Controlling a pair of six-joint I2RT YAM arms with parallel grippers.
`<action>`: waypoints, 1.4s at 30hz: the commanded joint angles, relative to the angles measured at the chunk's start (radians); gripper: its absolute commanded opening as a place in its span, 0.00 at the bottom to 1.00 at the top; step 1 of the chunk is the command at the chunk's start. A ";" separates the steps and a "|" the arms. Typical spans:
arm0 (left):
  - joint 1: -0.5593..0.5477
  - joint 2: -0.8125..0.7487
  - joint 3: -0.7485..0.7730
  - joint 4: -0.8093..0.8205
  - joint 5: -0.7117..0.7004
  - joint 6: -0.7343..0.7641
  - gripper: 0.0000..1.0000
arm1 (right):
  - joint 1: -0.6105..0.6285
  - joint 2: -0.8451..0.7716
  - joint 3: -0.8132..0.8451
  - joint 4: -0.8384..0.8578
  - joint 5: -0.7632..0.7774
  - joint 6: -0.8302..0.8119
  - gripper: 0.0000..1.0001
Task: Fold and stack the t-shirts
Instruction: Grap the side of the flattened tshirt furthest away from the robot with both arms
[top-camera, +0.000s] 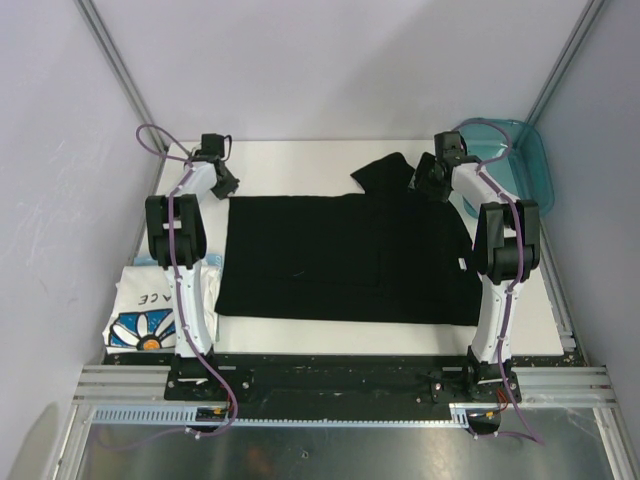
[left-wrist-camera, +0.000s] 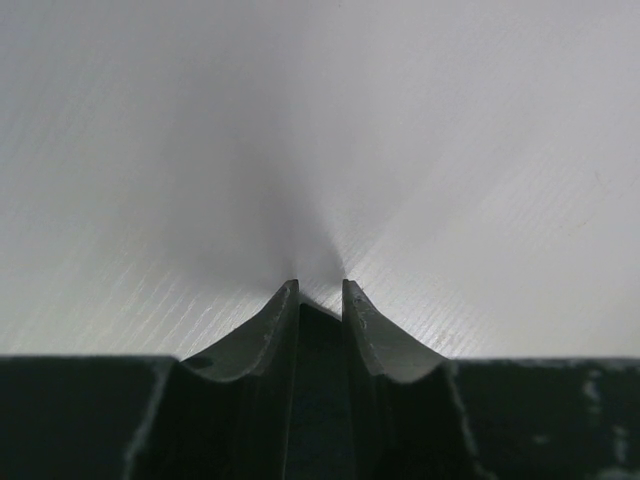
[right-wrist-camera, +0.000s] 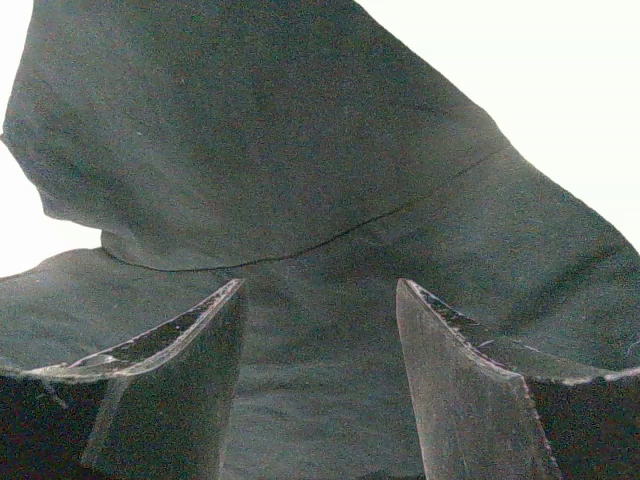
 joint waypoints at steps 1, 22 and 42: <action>-0.010 -0.020 -0.036 -0.068 -0.006 0.036 0.30 | -0.006 -0.021 0.005 0.010 -0.012 -0.015 0.65; -0.045 -0.045 -0.068 -0.086 -0.031 0.059 0.28 | -0.015 -0.039 -0.029 0.029 -0.027 -0.013 0.64; -0.050 -0.030 0.005 -0.072 -0.034 0.060 0.00 | -0.008 0.243 0.382 -0.037 -0.013 -0.112 0.66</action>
